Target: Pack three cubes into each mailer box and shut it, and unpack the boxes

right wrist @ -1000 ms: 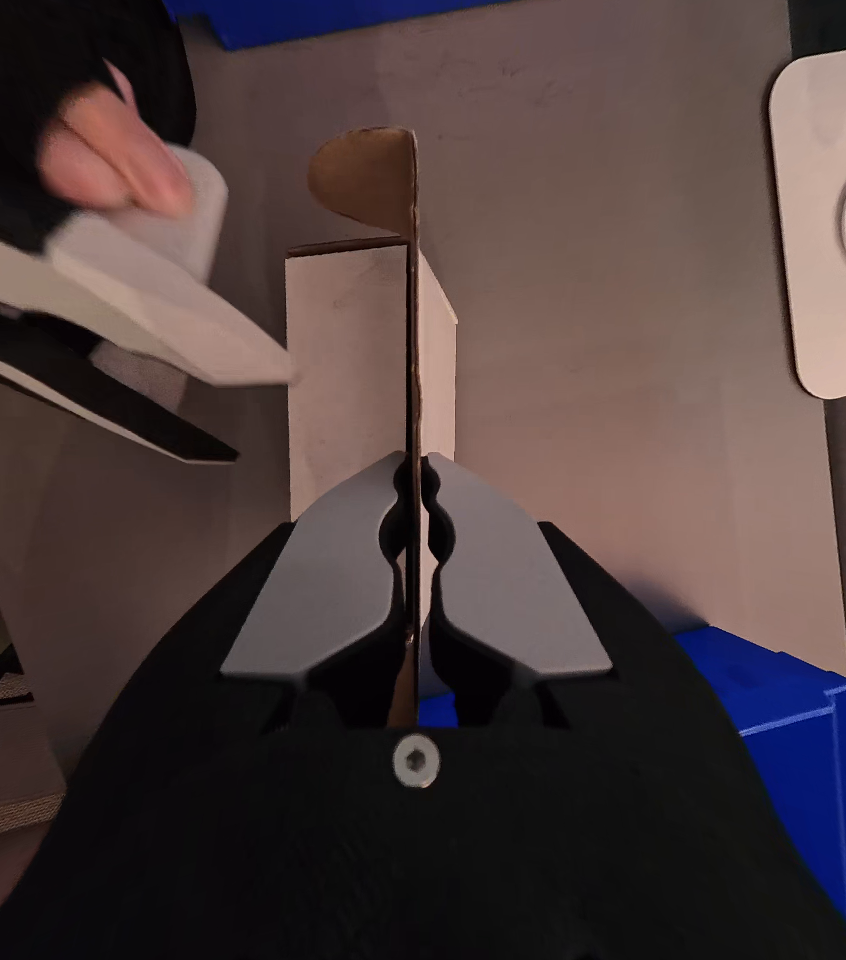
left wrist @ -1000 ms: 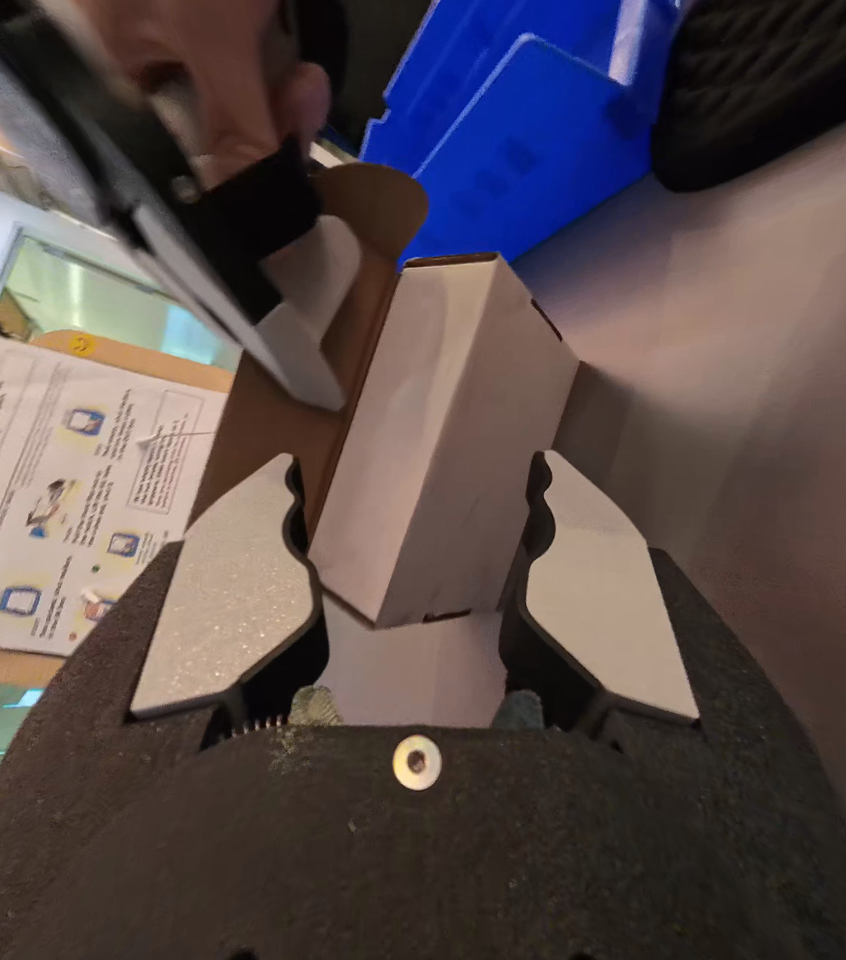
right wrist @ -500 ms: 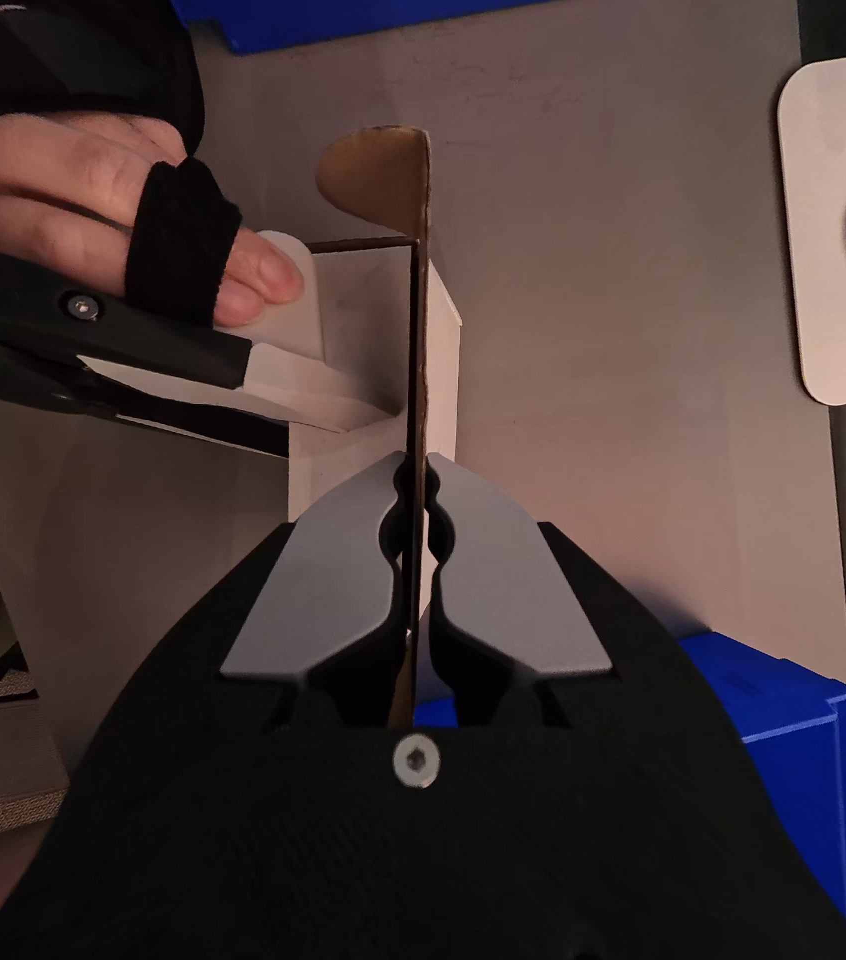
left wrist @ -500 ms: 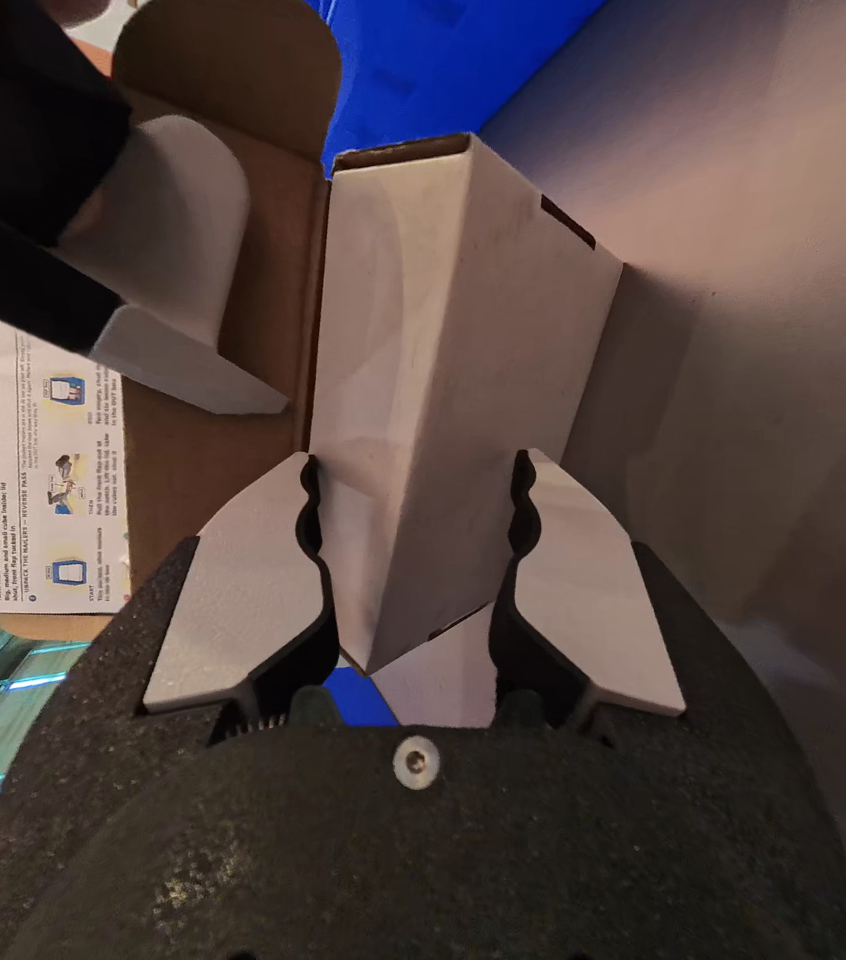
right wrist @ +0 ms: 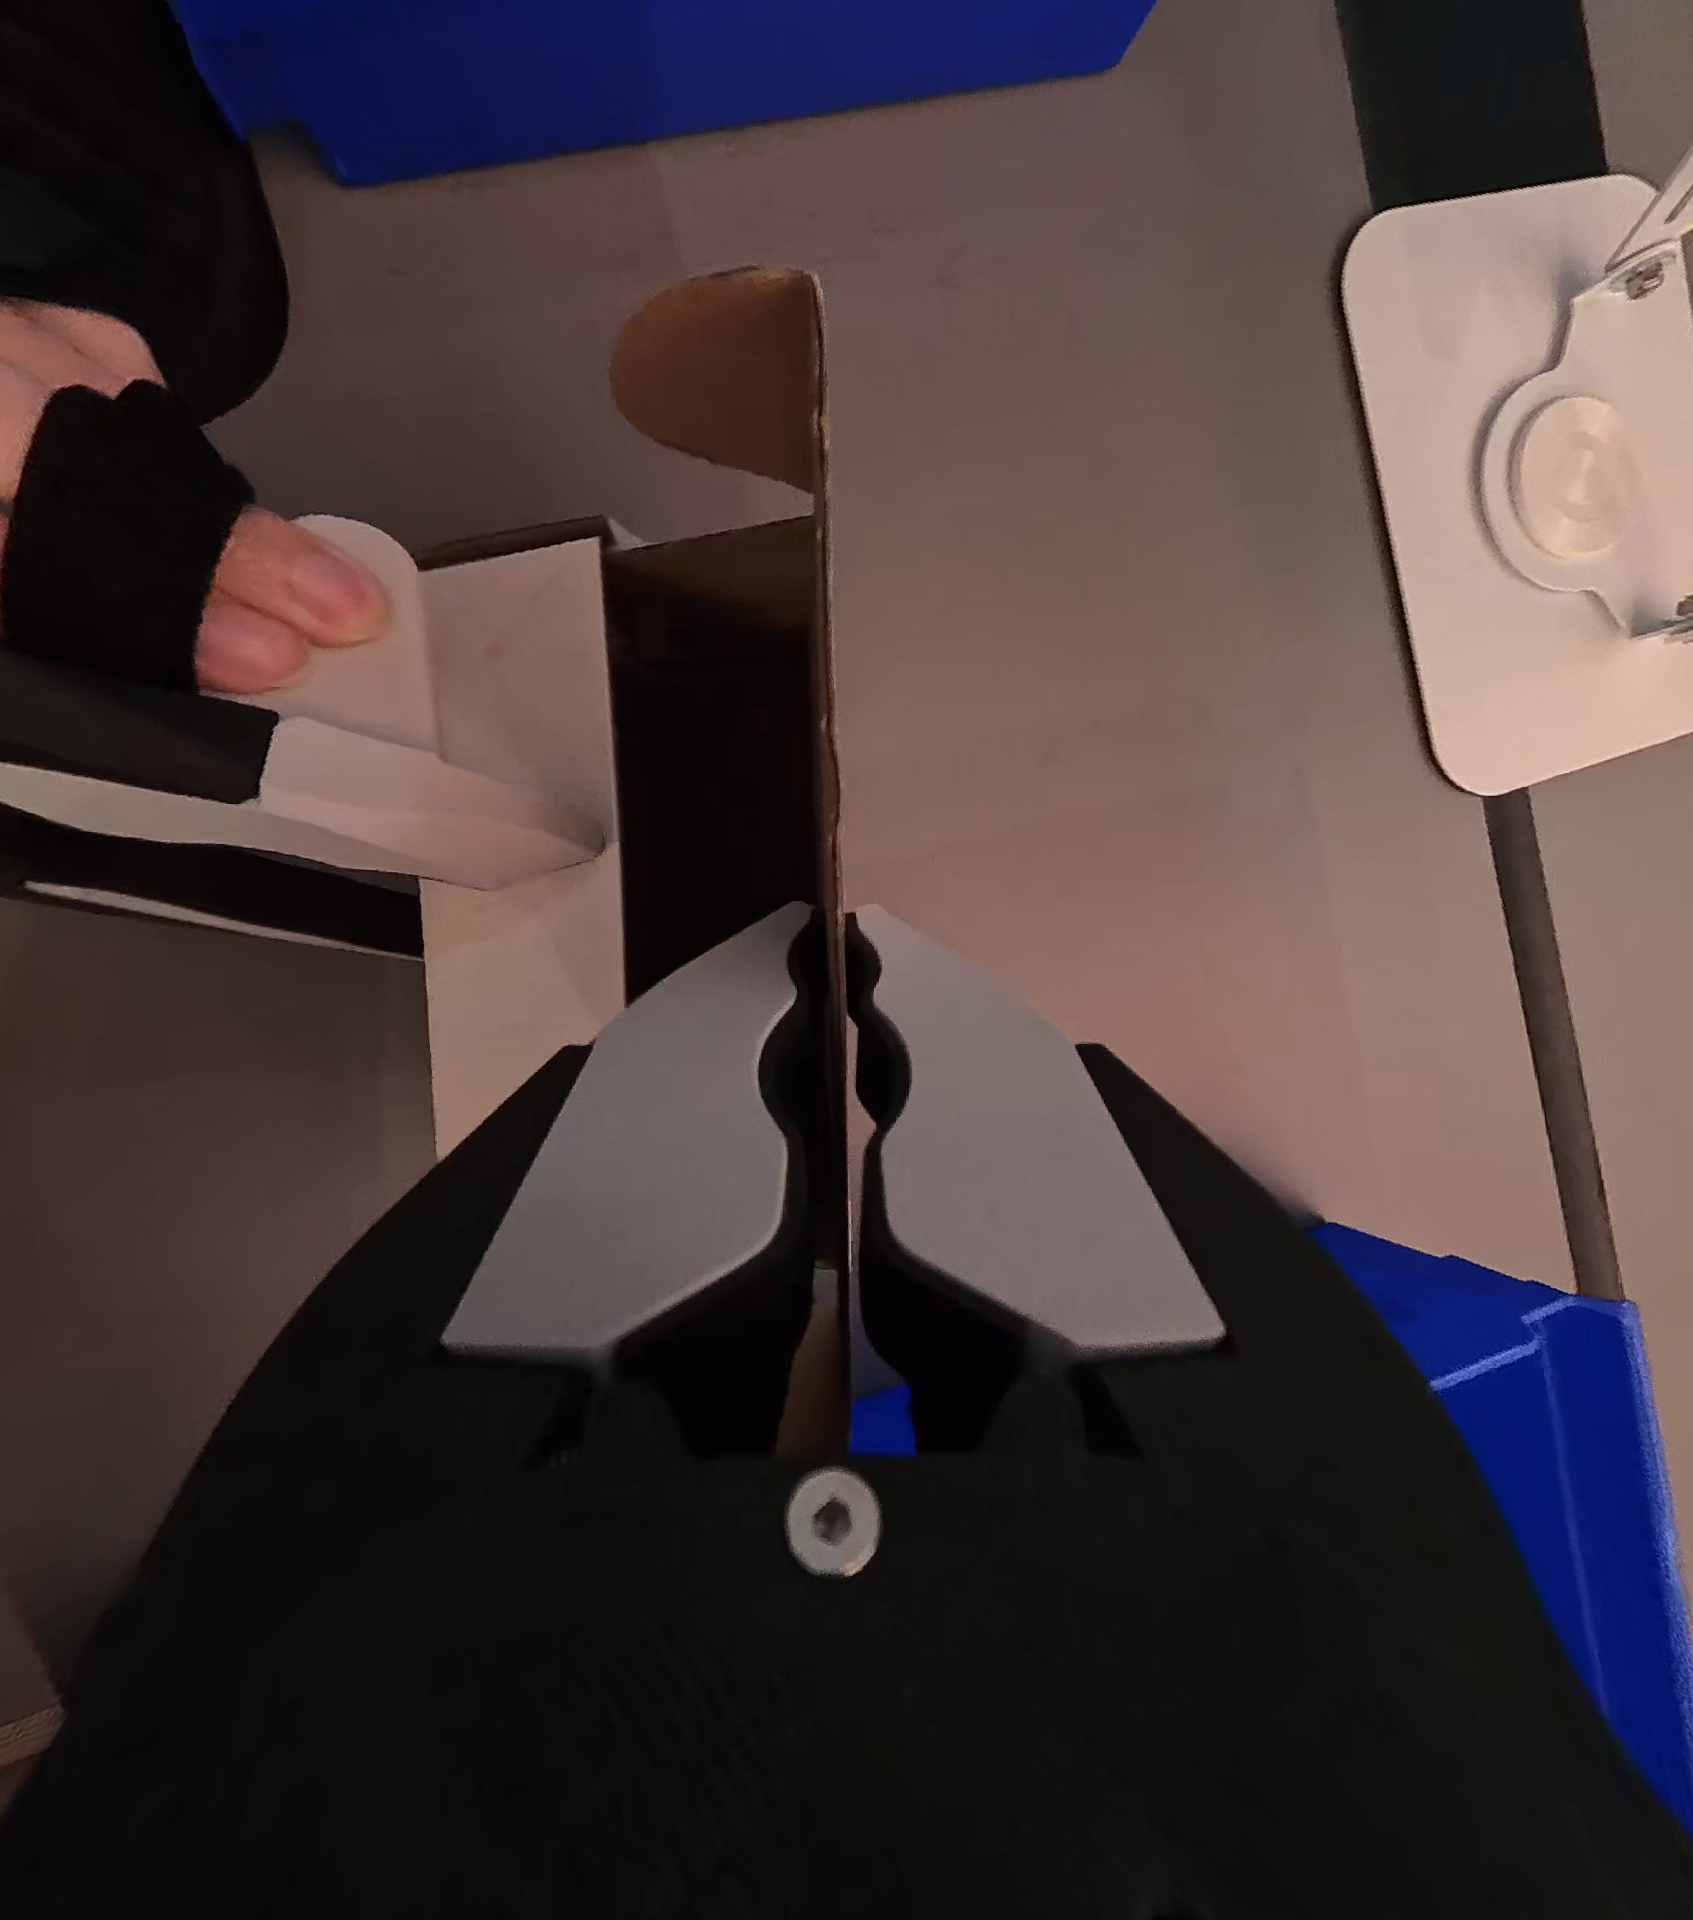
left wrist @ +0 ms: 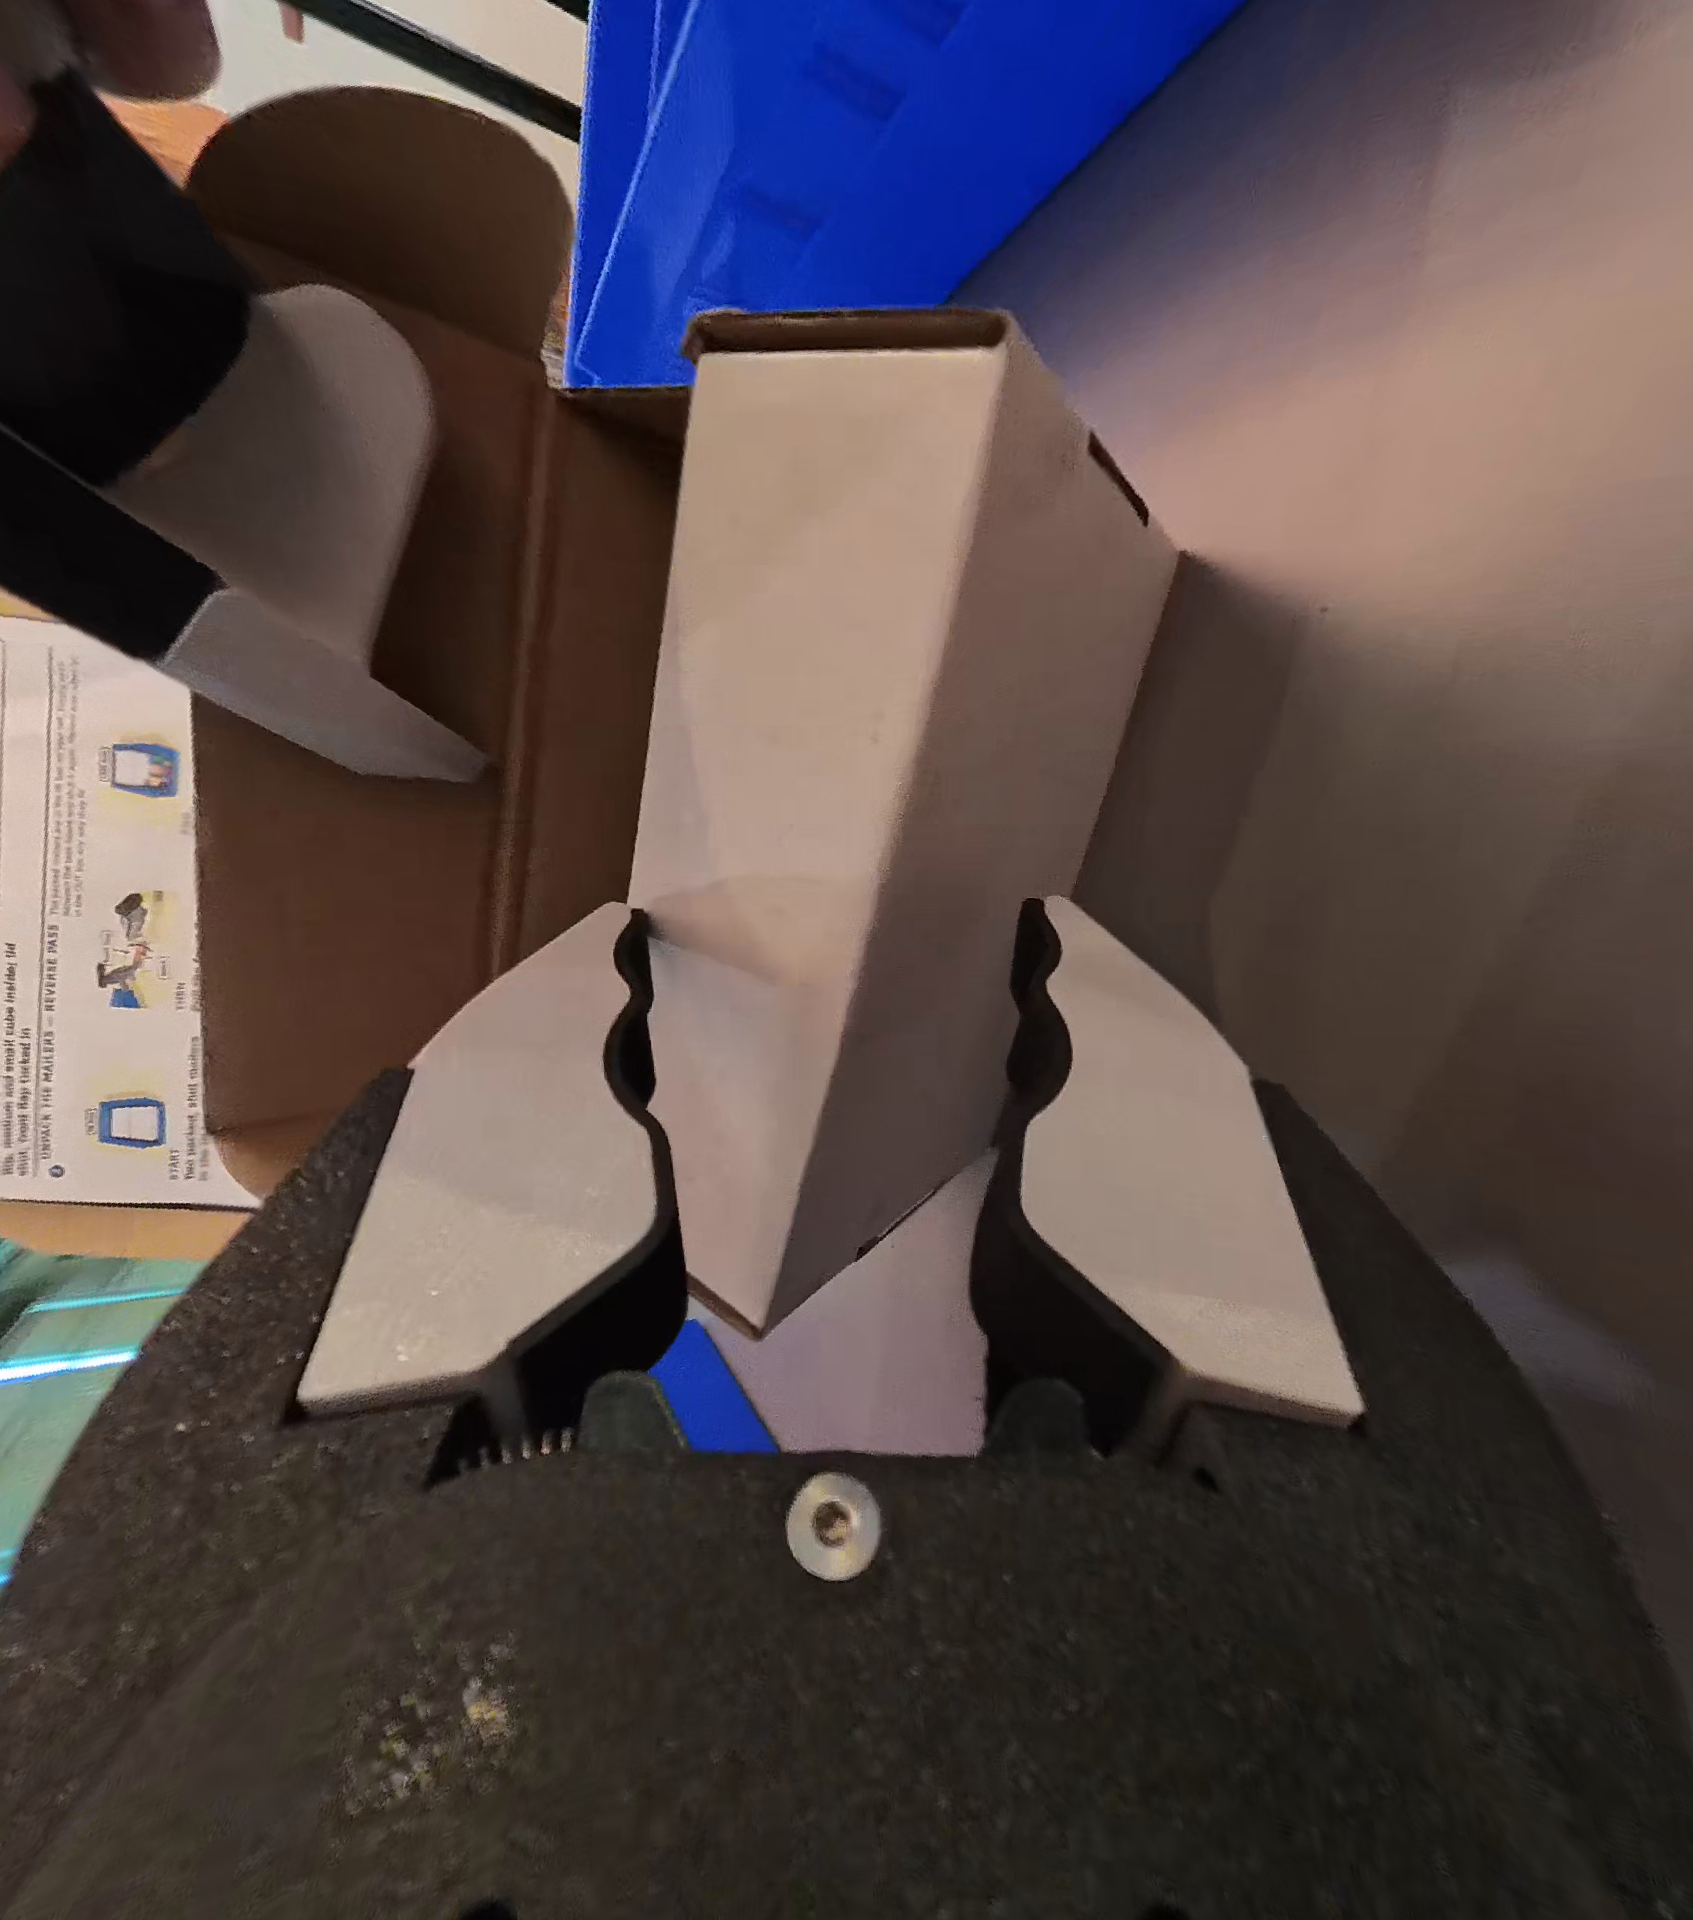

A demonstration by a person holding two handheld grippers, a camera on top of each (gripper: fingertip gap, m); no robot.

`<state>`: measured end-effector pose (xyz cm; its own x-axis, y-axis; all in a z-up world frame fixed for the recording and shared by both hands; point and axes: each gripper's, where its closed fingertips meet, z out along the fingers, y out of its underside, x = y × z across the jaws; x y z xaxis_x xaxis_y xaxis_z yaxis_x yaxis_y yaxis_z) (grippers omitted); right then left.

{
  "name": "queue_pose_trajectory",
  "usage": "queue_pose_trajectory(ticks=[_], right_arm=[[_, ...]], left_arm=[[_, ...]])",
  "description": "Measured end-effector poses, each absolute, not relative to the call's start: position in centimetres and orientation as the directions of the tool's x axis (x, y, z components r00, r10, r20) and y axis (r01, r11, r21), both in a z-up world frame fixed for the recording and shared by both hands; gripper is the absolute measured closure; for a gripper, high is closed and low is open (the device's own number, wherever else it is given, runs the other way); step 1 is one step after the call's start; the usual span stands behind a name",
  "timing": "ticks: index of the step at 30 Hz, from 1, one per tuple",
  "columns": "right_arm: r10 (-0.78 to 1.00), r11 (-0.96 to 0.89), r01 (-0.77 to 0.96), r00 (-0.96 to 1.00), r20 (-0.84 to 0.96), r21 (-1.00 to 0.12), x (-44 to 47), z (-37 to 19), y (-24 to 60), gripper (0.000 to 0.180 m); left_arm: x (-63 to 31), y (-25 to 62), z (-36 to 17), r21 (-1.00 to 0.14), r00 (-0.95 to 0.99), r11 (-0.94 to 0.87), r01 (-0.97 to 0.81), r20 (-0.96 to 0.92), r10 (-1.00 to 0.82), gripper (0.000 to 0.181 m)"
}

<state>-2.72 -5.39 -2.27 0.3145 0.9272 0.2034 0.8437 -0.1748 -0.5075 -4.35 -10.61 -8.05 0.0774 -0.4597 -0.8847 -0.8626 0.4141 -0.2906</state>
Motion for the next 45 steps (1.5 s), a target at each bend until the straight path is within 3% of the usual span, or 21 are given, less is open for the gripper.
queue_pose_trajectory(ticks=[3,5,7,8,13,21,25,26,27,35,45], right_arm=[[0.934,-0.127,0.85,0.277,0.227,-0.512,-3.2,-1.9,-6.0,0.177],[0.937,-0.11,0.854,0.26,0.234,-0.509,-3.6,-1.9,-6.4,0.177],[0.935,-0.1,0.862,0.252,0.249,-0.496,-3.7,-1.9,-6.6,0.177],[0.936,-0.094,0.865,0.245,0.253,-0.493,-3.8,-1.9,-6.7,0.177],[0.933,-0.057,0.876,0.218,0.286,-0.479,-3.9,-1.8,-7.0,0.177],[0.852,-0.05,0.87,0.293,0.433,-0.491,-3.1,-0.5,-4.1,0.176],[0.789,-0.005,0.871,0.306,0.533,-0.492,-3.7,0.1,-2.6,0.175],[0.776,0.004,0.867,0.311,0.549,-0.498,-3.9,0.3,-2.3,0.174],[0.769,0.009,0.864,0.316,0.556,-0.503,-4.1,0.3,-2.0,0.175],[0.725,-0.029,0.918,0.293,0.624,-0.397,-3.9,-0.7,1.2,0.176],[0.878,-0.145,0.971,0.215,0.427,-0.189,-4.2,-6.2,6.1,0.176]], left_arm=[[-4.0,-11.8,-7.4,-0.374,0.106,0.439,-0.817,-0.846,-0.523,0.126],[-3.6,-12.4,-6.7,-0.423,0.131,0.446,-0.789,-0.824,-0.551,0.113],[-3.7,-11.8,-6.5,-0.392,0.121,0.441,-0.807,-0.842,-0.526,0.096],[-3.7,-11.5,-6.9,-0.363,0.091,0.438,-0.822,-0.844,-0.528,0.096],[-3.8,-10.3,-8.6,-0.248,-0.01,0.457,-0.854,-0.871,-0.492,0.12],[-4.6,-11.0,-9.6,-0.151,-0.077,0.453,-0.878,-0.892,-0.446,0.122],[-4.4,-12.4,-10.7,-0.26,-0.031,0.421,-0.869,-0.82,-0.571,0.126],[-4.3,-12.9,-11.1,-0.3,-0.02,0.407,-0.863,-0.783,-0.621,0.136],[-4.2,-13.5,-11.7,-0.338,-0.023,0.397,-0.854,-0.737,-0.676,0.158],[-4.5,-13.4,-13.2,-0.452,0.05,0.297,-0.841,-0.612,-0.789,0.146],[-4.1,-13.4,-13.5,-0.462,0.061,0.304,-0.833,-0.624,-0.779,0.147]])
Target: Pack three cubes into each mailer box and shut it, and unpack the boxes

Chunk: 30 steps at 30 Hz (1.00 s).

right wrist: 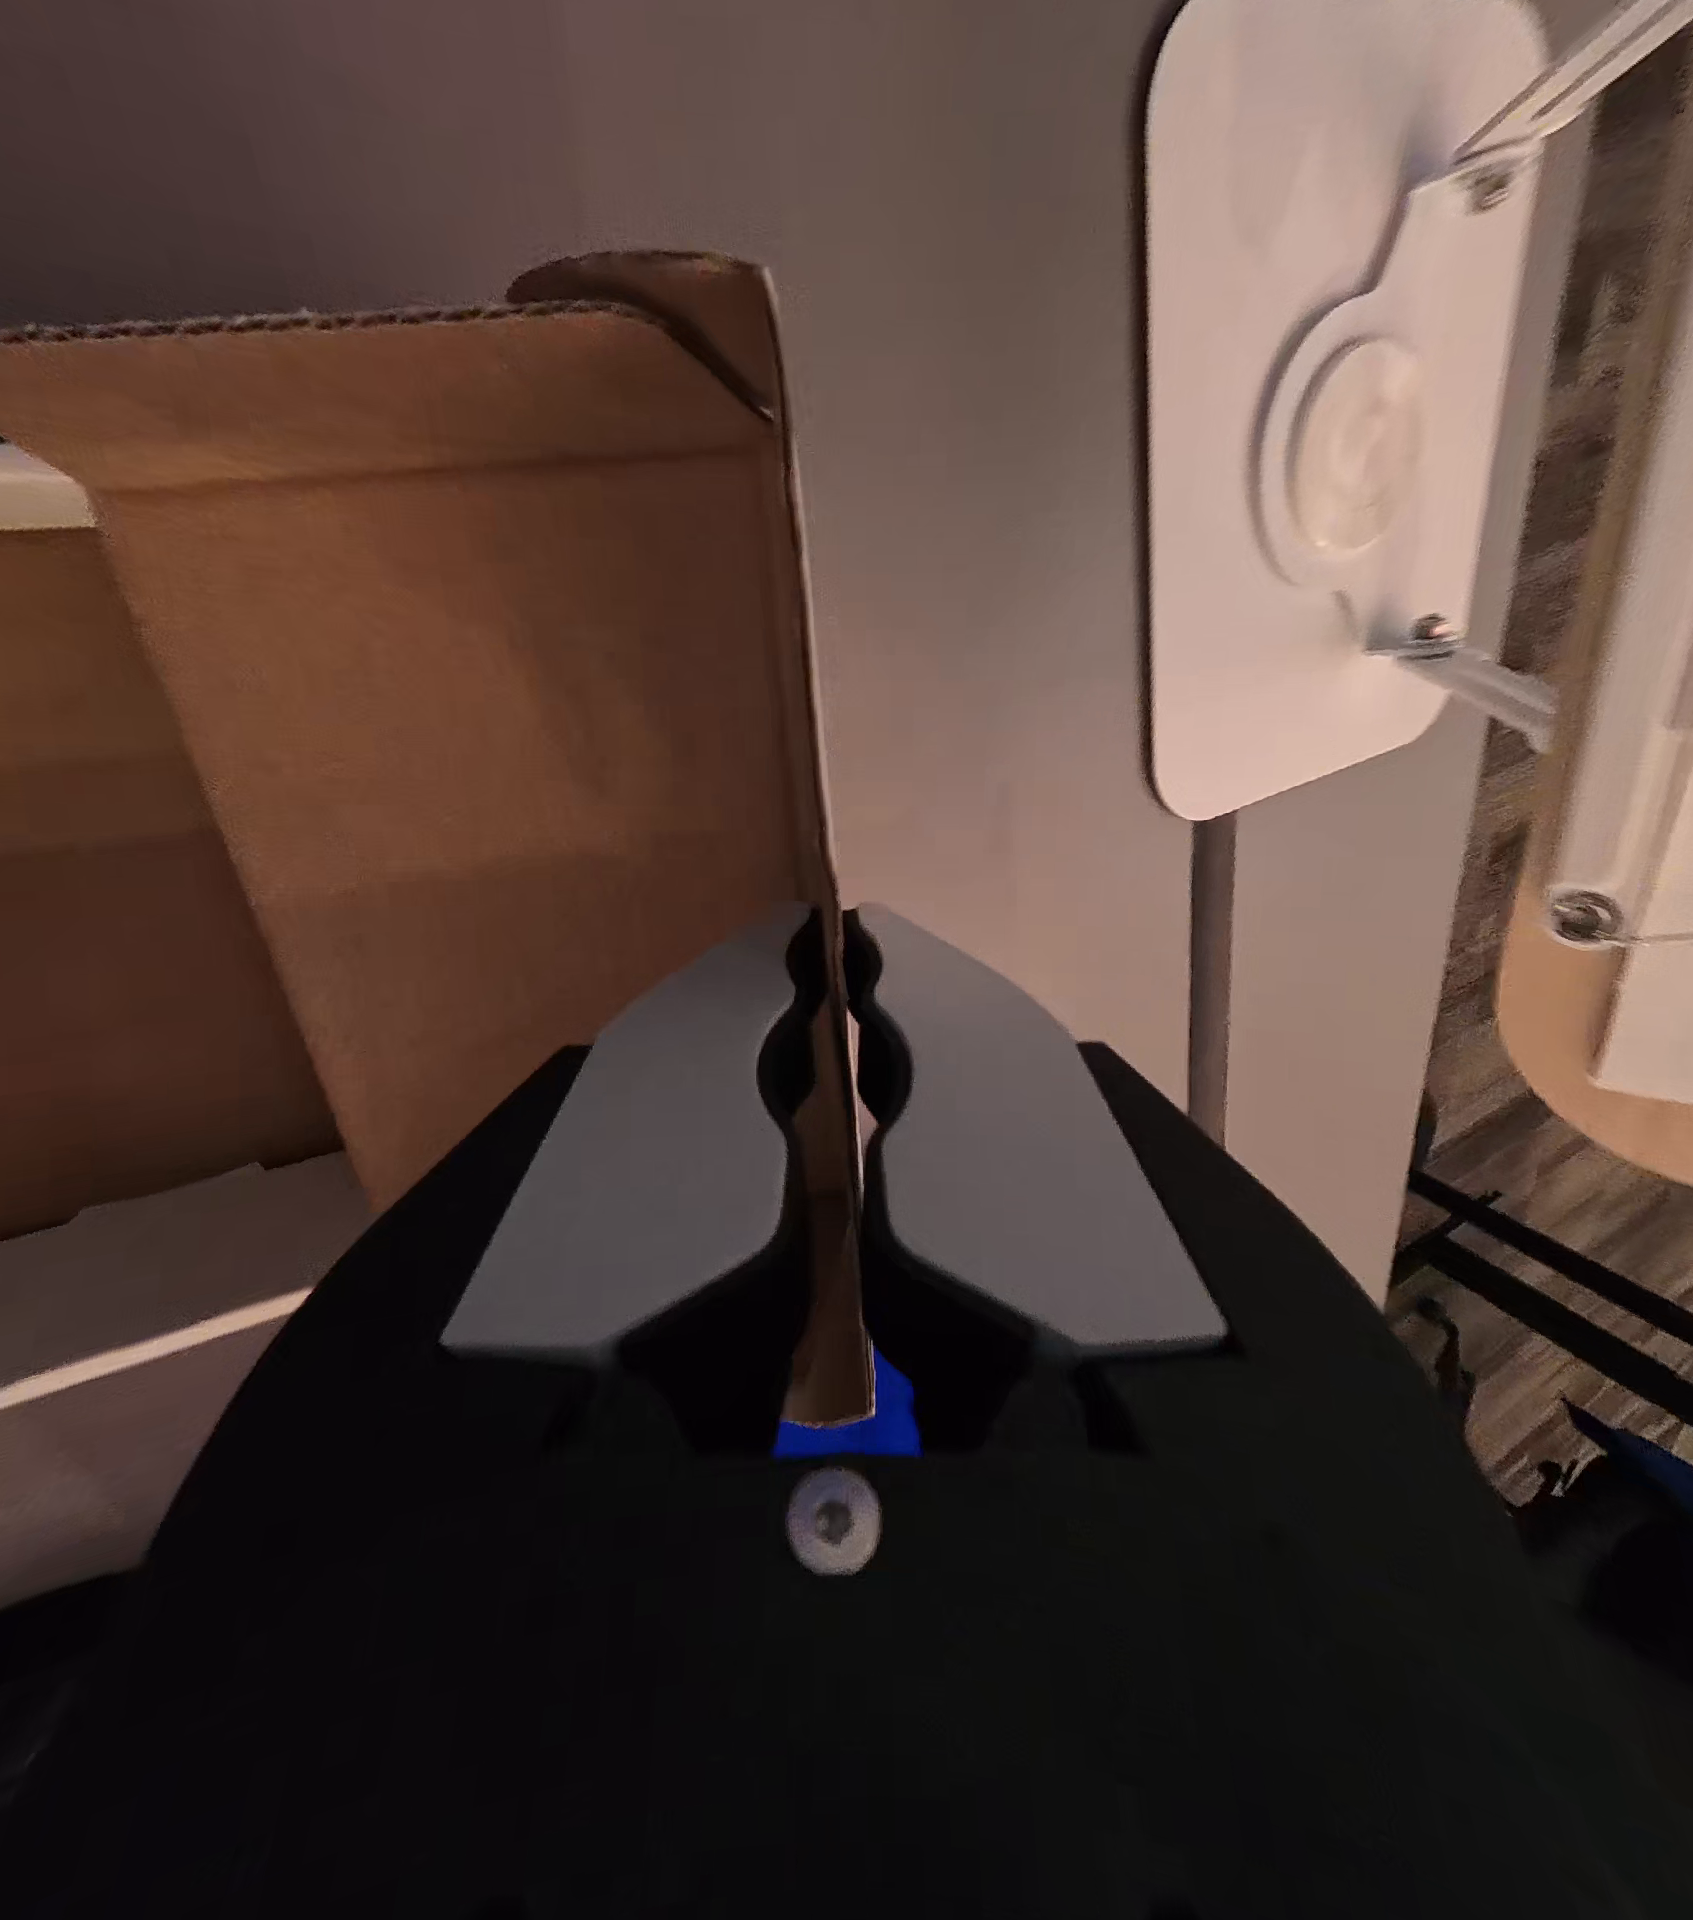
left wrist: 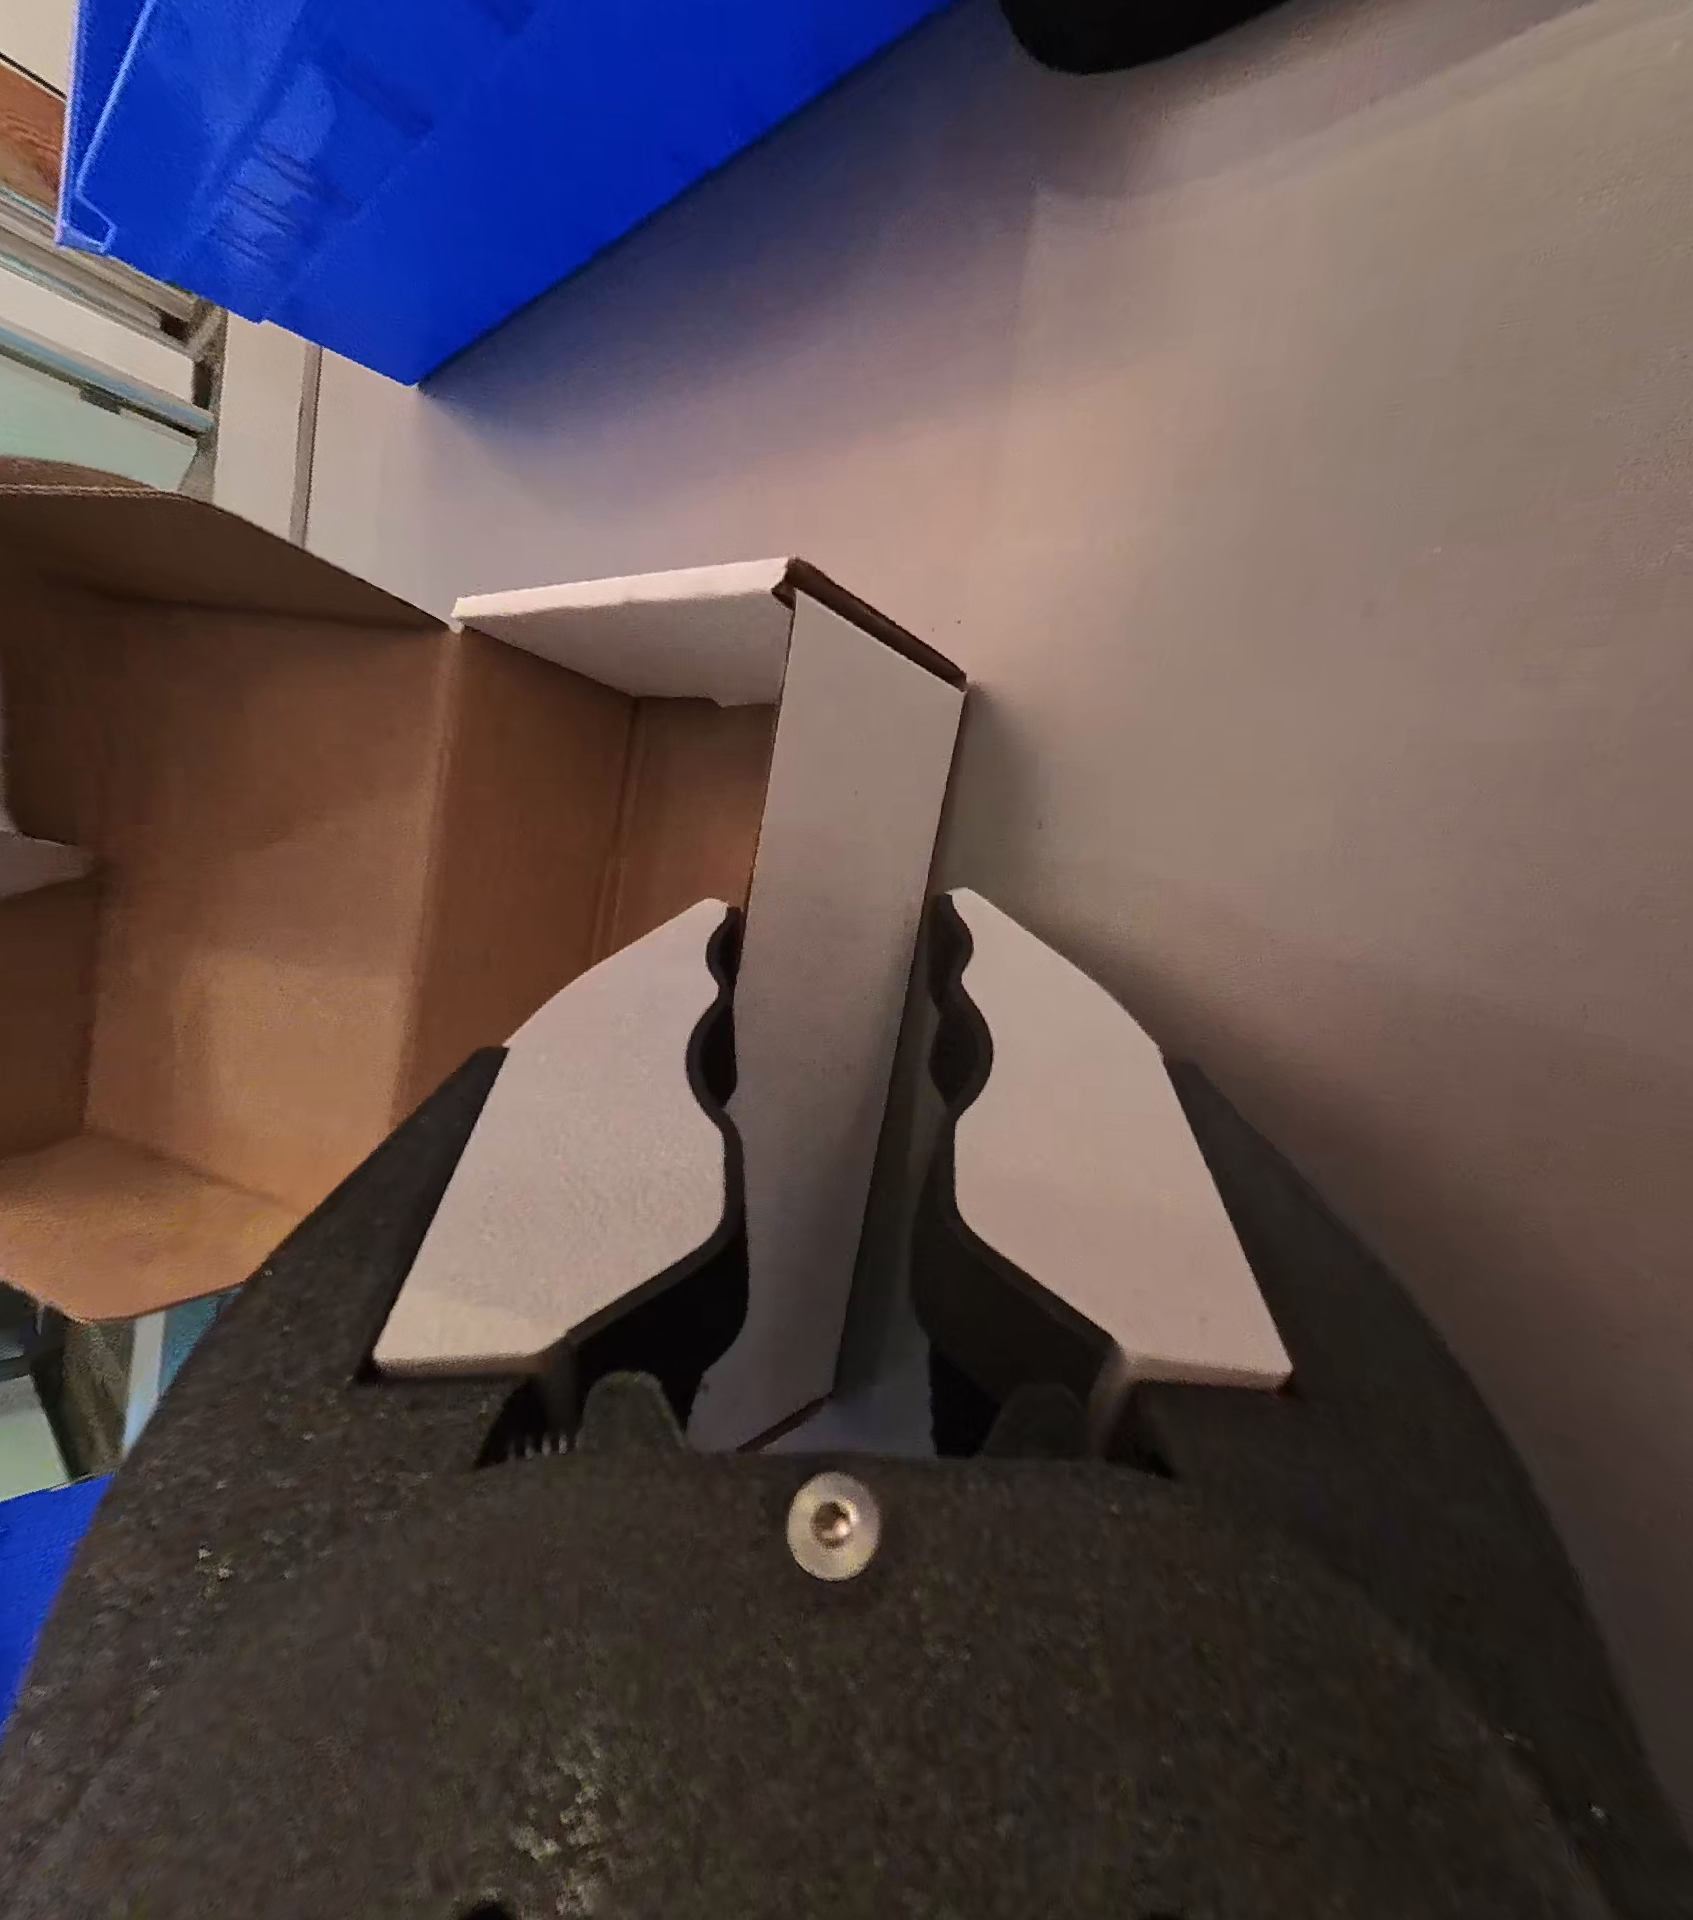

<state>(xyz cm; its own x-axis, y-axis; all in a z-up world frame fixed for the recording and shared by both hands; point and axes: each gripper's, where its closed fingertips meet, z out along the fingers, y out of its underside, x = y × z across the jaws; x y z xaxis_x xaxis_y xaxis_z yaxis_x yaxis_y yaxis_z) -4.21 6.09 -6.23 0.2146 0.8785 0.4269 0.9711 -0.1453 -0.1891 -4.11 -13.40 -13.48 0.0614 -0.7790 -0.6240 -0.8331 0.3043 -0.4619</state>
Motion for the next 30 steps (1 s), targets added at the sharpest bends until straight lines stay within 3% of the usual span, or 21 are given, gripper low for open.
queue_pose_trajectory(ticks=[7,30], right_arm=[[0.912,-0.223,0.969,0.245,0.33,-0.103,-4.1,-10.3,7.0,0.175],[0.921,-0.311,0.946,0.324,0.215,-0.094,-4.4,-14.4,7.2,0.163]], left_arm=[[-4.0,-13.3,-13.6,-0.449,0.062,0.312,-0.837,-0.645,-0.762,0.146],[-3.8,-12.7,-13.7,-0.404,0.05,0.349,-0.845,-0.71,-0.702,0.142]])
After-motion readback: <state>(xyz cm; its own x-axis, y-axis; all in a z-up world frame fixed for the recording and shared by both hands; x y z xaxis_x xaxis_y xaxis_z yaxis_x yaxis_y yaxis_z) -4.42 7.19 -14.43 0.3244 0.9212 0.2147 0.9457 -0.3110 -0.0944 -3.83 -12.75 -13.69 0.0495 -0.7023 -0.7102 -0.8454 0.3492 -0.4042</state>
